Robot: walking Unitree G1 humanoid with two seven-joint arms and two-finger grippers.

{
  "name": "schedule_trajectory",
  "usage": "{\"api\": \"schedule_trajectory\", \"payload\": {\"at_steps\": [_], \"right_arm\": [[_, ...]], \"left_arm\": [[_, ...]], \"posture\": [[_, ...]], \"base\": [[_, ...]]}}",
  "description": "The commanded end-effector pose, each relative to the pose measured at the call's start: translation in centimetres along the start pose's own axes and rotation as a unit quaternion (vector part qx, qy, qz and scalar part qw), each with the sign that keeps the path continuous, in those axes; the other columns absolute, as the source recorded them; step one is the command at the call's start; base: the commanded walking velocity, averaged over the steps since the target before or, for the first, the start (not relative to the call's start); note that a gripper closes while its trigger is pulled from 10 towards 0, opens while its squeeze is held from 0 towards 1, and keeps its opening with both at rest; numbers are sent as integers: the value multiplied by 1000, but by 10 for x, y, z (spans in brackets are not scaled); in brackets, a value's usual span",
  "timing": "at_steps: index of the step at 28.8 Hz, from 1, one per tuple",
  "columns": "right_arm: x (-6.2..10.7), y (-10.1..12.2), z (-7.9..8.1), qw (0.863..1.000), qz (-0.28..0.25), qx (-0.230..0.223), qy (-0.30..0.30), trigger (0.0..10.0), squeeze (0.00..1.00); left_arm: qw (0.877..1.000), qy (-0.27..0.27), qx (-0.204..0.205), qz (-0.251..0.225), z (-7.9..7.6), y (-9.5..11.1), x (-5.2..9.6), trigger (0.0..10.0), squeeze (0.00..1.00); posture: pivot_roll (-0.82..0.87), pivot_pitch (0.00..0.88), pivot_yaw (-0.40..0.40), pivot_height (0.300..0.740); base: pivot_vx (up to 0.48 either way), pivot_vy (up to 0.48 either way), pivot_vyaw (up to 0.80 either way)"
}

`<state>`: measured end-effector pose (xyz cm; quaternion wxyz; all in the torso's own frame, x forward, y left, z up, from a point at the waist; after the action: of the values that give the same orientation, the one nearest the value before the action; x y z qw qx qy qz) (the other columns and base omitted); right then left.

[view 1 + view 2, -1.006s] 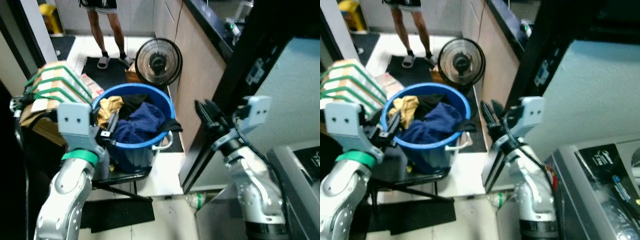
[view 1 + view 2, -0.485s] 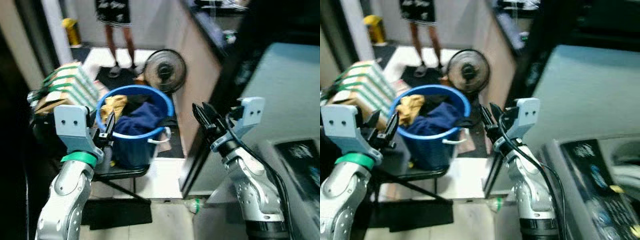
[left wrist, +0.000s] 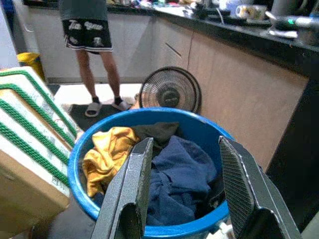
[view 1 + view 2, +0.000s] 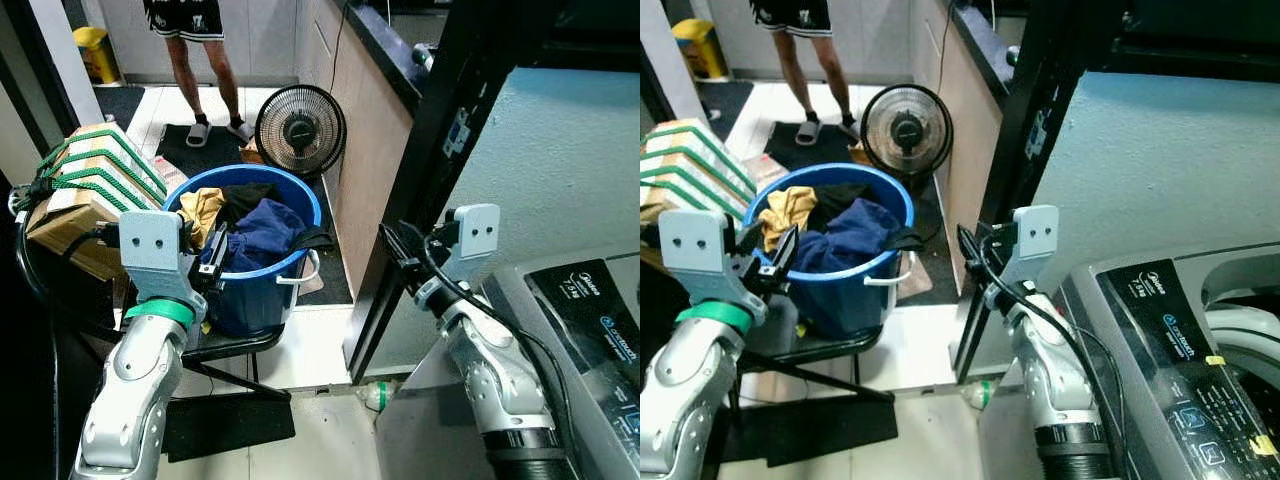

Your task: Clothes washing

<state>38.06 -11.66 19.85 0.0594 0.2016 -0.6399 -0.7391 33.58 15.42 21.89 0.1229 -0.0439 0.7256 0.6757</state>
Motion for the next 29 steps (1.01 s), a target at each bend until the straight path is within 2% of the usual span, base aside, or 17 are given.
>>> {"api": "schedule_trajectory", "payload": {"at_steps": [1,6,12,14,18,29], "right_arm": [[-2,1,11,1000,-6,-3,22,10000,0],[-1,-1,16,999,-4,-8,34,10000,0],[1,-4,21,999,-3,-5,47,10000,0],[2,-5,27,998,3,11,60,10000,0],[2,-6,26,999,-1,1,55,10000,0],[-1,-4,31,997,-3,4,77,10000,0]], "left_arm": [[1000,10,-2,5,5,-4,1,10000,0],[1000,15,0,5,8,-4,1,10000,0],[1000,18,2,2,11,-3,2,10000,0],[1000,16,3,4,10,-4,2,10000,0],[1000,14,3,4,9,-4,2,10000,0],[1000,17,9,3,12,-4,3,10000,0]], "posture": [[135,26,-11,740],[134,29,-10,740],[132,40,-4,740],[130,45,-1,740],[130,47,0,740],[136,53,1,740]], "base": [[428,0,800],[449,0,645],[480,0,0],[480,0,800],[480,0,800],[422,0,0]]}}
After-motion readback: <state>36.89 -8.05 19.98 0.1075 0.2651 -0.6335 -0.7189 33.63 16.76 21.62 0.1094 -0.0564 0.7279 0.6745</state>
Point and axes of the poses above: a point about 5 cm out from each wrist's last joint towards the gripper, its own x axis pointing back from the gripper into the wrist, its own y axis along the axis of the wrist's last joint, z = x × y, the point moved 6 cm from there along -x, pointing out of the wrist towards the gripper, and after that the axes turned 3 degrees about x, right-handed, at the moved point
